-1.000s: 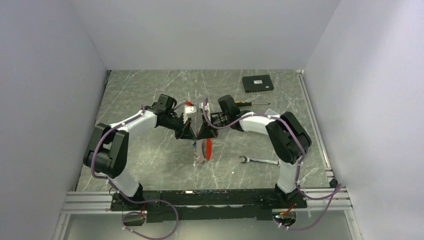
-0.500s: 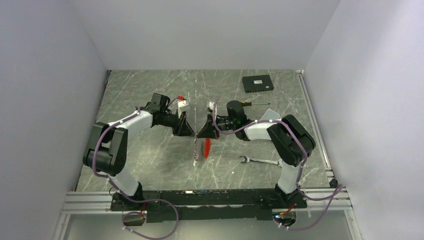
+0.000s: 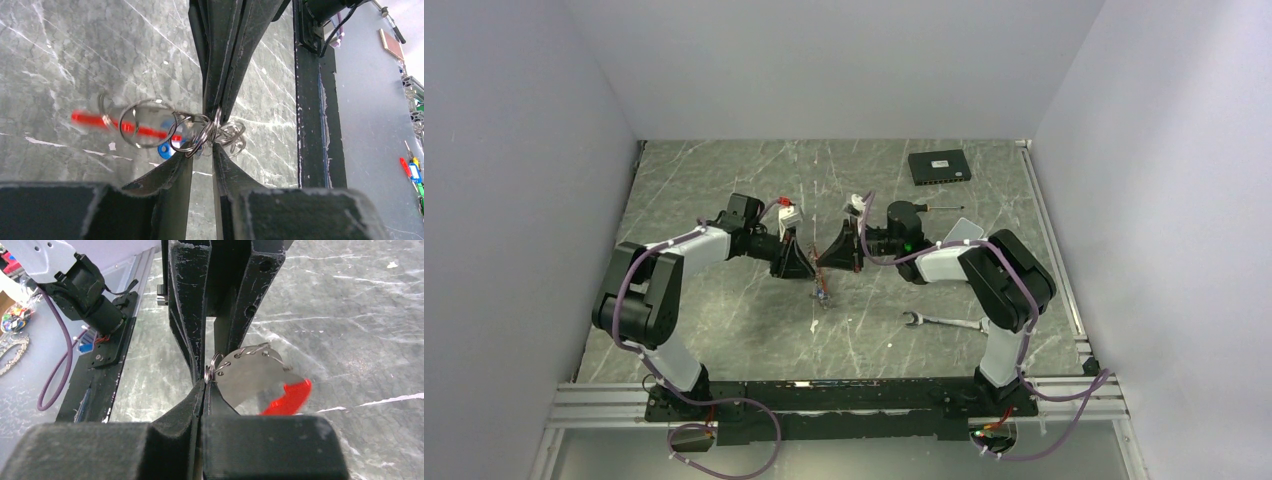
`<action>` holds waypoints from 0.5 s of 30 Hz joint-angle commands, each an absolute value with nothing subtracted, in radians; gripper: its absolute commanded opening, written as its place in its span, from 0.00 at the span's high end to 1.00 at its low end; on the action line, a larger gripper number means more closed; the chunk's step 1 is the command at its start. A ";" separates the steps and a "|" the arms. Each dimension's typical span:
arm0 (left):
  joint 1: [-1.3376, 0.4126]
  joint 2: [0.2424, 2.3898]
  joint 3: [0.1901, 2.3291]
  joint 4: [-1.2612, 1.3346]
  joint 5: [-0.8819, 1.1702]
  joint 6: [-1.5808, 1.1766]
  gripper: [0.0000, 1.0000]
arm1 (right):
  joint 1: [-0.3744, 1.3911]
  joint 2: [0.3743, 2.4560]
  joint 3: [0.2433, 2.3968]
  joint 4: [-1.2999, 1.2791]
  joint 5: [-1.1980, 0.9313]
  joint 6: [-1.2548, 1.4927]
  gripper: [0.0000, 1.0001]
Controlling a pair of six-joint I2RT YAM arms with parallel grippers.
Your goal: Remove the keys from the keyring
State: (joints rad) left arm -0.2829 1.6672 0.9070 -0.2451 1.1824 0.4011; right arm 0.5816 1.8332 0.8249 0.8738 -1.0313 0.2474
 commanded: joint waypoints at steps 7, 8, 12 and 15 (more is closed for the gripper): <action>-0.216 1.622 0.906 -0.195 1.161 0.348 0.73 | 0.494 1.728 0.791 0.840 -1.068 0.212 1.00; -0.214 1.621 0.909 -0.194 1.154 0.342 0.72 | 0.485 1.713 0.784 0.820 -1.071 0.203 1.00; -0.212 1.616 0.913 -0.183 1.119 0.327 0.71 | 0.433 1.650 0.778 0.678 -1.072 0.135 1.00; -0.212 1.612 0.925 -0.185 1.092 0.314 0.68 | 0.405 1.621 0.791 0.532 -1.034 0.055 1.00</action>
